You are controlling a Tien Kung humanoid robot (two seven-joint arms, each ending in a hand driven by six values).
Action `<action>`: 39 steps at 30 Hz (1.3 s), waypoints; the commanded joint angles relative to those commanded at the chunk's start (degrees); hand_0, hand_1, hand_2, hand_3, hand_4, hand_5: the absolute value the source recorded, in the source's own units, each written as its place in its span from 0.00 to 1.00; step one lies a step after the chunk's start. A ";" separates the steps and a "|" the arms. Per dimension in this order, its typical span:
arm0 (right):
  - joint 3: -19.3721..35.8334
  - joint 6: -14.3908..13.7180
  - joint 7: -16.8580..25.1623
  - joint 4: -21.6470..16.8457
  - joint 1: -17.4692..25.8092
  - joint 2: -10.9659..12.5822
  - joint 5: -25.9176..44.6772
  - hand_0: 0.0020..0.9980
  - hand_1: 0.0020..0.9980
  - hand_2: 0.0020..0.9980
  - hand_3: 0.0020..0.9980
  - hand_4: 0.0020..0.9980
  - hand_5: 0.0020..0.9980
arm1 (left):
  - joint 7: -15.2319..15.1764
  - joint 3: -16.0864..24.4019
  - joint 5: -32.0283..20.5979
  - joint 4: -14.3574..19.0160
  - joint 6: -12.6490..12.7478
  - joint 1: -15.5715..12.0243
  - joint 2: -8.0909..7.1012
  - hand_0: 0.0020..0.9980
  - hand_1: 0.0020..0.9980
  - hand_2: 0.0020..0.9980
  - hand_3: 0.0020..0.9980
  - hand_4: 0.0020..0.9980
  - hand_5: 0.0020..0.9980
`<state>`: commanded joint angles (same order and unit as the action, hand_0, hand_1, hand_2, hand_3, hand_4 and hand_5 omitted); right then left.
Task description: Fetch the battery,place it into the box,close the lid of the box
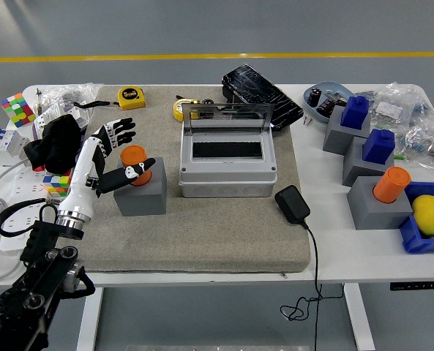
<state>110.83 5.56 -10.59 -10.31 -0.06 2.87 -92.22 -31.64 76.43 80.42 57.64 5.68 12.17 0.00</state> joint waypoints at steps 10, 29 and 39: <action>0.11 0.06 -0.04 0.00 -0.06 0.04 -0.06 0.77 0.73 0.74 0.76 1.00 0.55 | -2.24 -1.10 -1.39 -3.64 0.11 1.83 0.00 0.53 0.57 0.61 0.66 1.00 0.00; 0.00 0.18 -0.05 0.00 -0.15 0.03 -0.25 0.77 0.73 0.74 0.76 1.00 0.55 | -5.33 -4.56 -6.12 -6.65 -0.78 3.85 0.00 0.42 0.32 0.36 0.43 0.88 0.00; -0.19 0.23 -0.05 0.00 -0.25 0.01 -0.21 0.77 0.73 0.74 0.76 1.00 0.55 | -5.33 -5.72 -7.25 -8.45 -1.43 5.48 0.00 0.40 0.31 0.35 0.41 0.84 0.00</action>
<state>110.64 5.79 -10.64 -10.31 -0.31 2.87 -92.43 -36.98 70.71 73.17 49.19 4.25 17.65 0.00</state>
